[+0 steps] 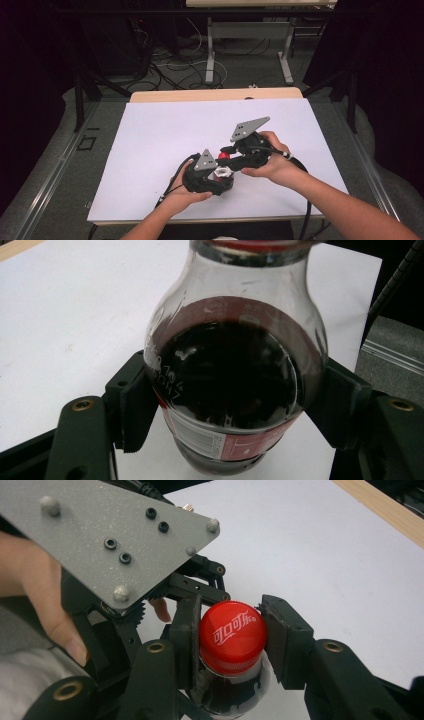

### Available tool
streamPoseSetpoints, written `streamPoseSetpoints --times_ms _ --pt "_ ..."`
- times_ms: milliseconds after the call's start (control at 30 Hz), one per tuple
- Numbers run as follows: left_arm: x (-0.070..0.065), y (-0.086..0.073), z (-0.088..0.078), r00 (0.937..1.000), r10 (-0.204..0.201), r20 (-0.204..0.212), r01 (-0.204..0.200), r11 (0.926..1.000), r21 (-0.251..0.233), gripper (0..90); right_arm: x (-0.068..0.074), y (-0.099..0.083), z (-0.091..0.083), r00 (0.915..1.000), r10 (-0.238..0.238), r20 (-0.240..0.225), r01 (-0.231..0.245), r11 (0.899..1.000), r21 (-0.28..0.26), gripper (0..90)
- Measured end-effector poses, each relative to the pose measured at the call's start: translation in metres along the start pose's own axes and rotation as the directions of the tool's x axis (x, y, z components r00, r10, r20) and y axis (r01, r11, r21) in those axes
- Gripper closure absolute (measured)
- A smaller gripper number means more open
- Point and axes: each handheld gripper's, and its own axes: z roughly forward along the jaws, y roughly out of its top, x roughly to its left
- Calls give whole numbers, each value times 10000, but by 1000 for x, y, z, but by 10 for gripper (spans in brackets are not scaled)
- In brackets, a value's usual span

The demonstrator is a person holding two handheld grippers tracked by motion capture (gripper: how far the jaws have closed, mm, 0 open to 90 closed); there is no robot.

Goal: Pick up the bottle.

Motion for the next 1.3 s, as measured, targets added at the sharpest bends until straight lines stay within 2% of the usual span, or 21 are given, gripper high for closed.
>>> streamPoseSetpoints --times_ms 67,100,200,233,367,400,467,533,600,667,700,733,800,900,933,1067,1100,1167,1233,1267,1300 --pt "1 1 -1 9999 81 85 -82 9999 80 300 -4 1 -1 9992 -293 -271 294 9996 53 613" --pt "0 1 -1 9997 49 219 -51 10000 68 300 -5 1 -1 9985 -262 -489 265 9996 59 613" --pt "-2 0 0 9997 104 206 -104 9999 -6 300 -10 2 -2 9918 -702 -1071 735 9969 270 614" --pt "-1 0 -1 9992 228 330 -231 9997 93 300 -12 3 -2 9867 -1012 -1268 1058 9939 305 614" --pt "-3 0 0 9989 303 348 -302 9995 -36 300 -14 3 -2 9698 -1570 -1865 1633 9864 189 614" --pt "-2 0 -2 9978 398 536 -402 9992 70 300 -16 3 -2 9632 -1794 -2003 1868 9822 188 614" --pt "-2 1 -2 9974 311 648 -316 9995 62 300 -17 3 -3 9554 -1988 -2185 2048 9788 50 613" --pt "-2 1 -3 9979 303 565 -304 9995 21 299 -18 3 -3 9582 -1849 -2183 1903 9817 36 611" --pt "-2 2 -3 9984 268 505 -271 9996 45 299 -17 4 -4 9694 -1497 -1946 1549 9879 115 606" --pt "0 3 -5 9994 158 316 -157 9999 -36 299 -15 4 -4 9769 -1283 -1711 1312 9913 57 553" --pt "0 3 -5 9994 158 316 -157 9999 -36 299 -12 4 -4 9816 -1231 -1460 1243 9922 -9 531" --pt "2 3 -5 9999 98 68 -97 9998 -174 299 -8 4 -3 9874 -998 -1225 997 9950 -68 514" --pt "3 3 -6 9999 89 -114 -91 9998 -159 299 -3 4 -3 9940 -763 -779 753 9970 -149 514" --pt "4 3 -8 9999 -101 -39 102 9999 56 299 -1 3 -2 9978 -635 -198 630 9977 -238 524" --pt "5 3 -7 9997 -77 -213 76 9999 -71 299 1 3 -2 9986 -522 3 521 9981 -319 532" --pt "6 2 -6 9994 -246 -263 243 9996 -115 300 5 3 -2 9981 -429 442 452 9976 -524 574" --pt "5 3 -7 9993 -313 -219 314 9995 50 300 6 3 -1 9973 -487 556 520 9969 -590 581" --pt "6 3 -7 9992 -251 -304 254 9997 72 301 8 3 0 9968 -368 706 405 9978 -525 584" --pt "7 2 -6 9994 -251 -228 252 9997 23 301 9 3 1 9955 -469 824 507 9977 -446 599" --pt "7 2 -6 9995 -248 -218 250 9997 50 301 9 3 2 9952 -504 836 541 9976 -428 602" --pt "7 2 -6 9996 -237 -149 238 9997 71 301 8 3 2 9965 -532 644 560 9975 -422 605"
